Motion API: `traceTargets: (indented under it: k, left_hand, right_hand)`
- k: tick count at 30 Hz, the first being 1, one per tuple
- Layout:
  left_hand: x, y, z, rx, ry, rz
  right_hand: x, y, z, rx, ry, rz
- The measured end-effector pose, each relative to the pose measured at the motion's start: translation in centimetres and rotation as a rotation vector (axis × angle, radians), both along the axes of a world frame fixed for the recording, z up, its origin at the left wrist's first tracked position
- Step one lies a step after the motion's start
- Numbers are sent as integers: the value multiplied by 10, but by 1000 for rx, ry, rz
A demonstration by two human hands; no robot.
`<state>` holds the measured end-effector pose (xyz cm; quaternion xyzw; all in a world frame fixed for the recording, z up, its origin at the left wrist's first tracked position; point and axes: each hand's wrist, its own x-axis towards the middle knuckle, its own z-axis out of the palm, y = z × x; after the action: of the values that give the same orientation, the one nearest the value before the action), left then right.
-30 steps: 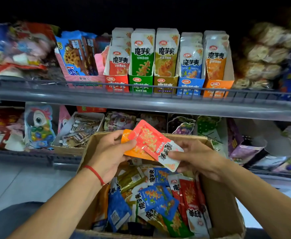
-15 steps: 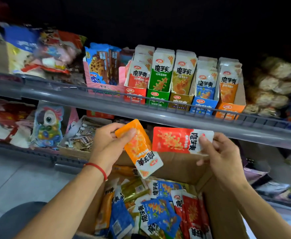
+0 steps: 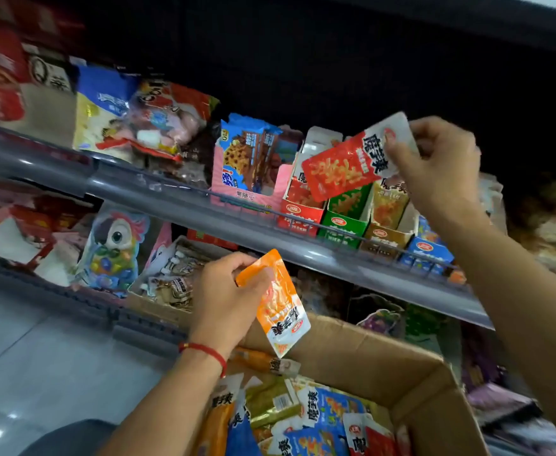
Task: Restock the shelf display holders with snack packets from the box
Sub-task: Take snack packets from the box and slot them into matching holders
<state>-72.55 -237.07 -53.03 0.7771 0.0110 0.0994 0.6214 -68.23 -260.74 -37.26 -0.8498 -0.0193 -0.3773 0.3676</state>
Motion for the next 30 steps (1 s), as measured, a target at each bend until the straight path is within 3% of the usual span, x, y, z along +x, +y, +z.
traceTargets:
  k: [4,8,10,14,17,20,25,27,30]
  left_hand:
    - [1,2,5,-54,0,-14]
    - [5,5,10,-64,-9,-4]
    - [5,6,12,-81,-10,-10]
    - [5,7,13,-118,7,-36]
    - [5,5,14,-213,49,-60]
    - [5,3,16,-343,129,-71]
    - [-1,-6,17,-533,270,-135]
    - [-6,-14,18,-625,325,-207]
    - [-17,-30,14,-666,369,-341]
  right_hand:
    - [55,14,24,-231,84,-3]
    - [97,20,15,-527,327,11]
    - [111,22,6,-577,385,17]
    - [116,26,-5,-625,358,2]
    - [101,25,-8,-696,222,-21]
    - [59,27,-14,-648,132,46]
    - [-41,10,-61,-472,292,104]
    - [-70,-6,-87,-244,385,64]
    - [-100,-24,-116,274,556,171]
